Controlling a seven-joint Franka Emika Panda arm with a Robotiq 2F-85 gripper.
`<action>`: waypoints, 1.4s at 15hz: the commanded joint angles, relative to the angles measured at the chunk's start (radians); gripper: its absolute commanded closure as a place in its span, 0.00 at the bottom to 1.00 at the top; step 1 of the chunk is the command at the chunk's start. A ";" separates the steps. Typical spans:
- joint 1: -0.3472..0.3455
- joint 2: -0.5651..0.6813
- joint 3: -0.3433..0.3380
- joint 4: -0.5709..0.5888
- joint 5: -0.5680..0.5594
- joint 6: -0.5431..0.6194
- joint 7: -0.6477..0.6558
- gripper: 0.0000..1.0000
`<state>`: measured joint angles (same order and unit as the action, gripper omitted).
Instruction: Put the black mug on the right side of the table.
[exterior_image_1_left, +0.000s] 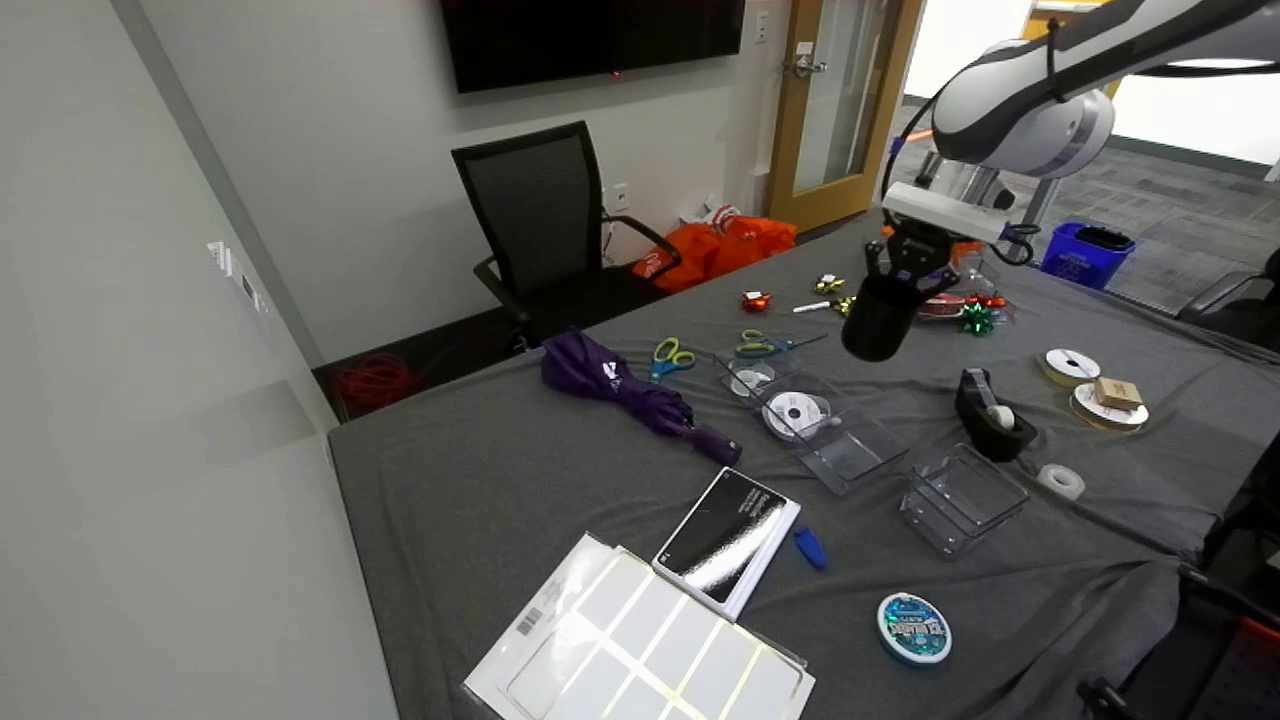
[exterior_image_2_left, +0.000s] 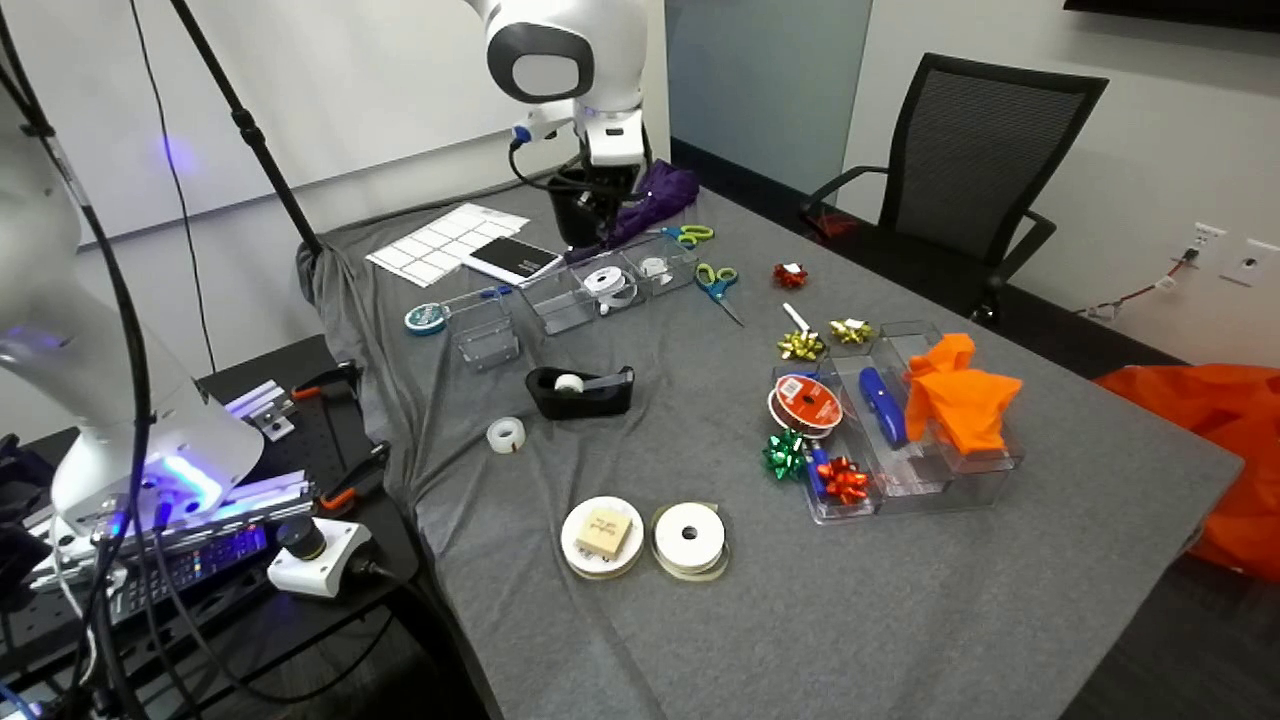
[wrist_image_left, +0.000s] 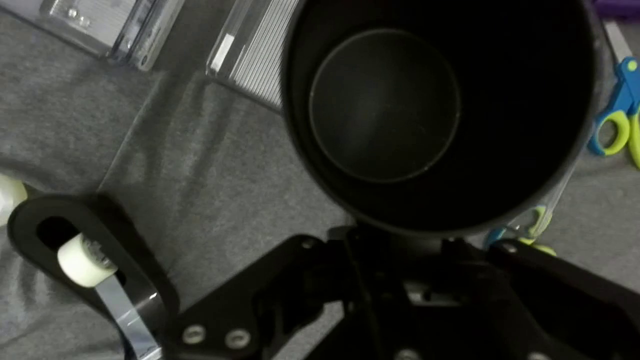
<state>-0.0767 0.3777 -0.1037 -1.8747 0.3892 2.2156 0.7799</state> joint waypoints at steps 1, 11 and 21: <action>-0.053 0.044 -0.033 0.056 0.001 -0.037 -0.033 0.95; -0.086 0.260 -0.052 0.180 0.032 0.010 0.122 0.95; -0.084 0.308 -0.055 0.197 0.020 0.023 0.144 0.82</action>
<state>-0.1550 0.6848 -0.1643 -1.6810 0.4149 2.2407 0.9216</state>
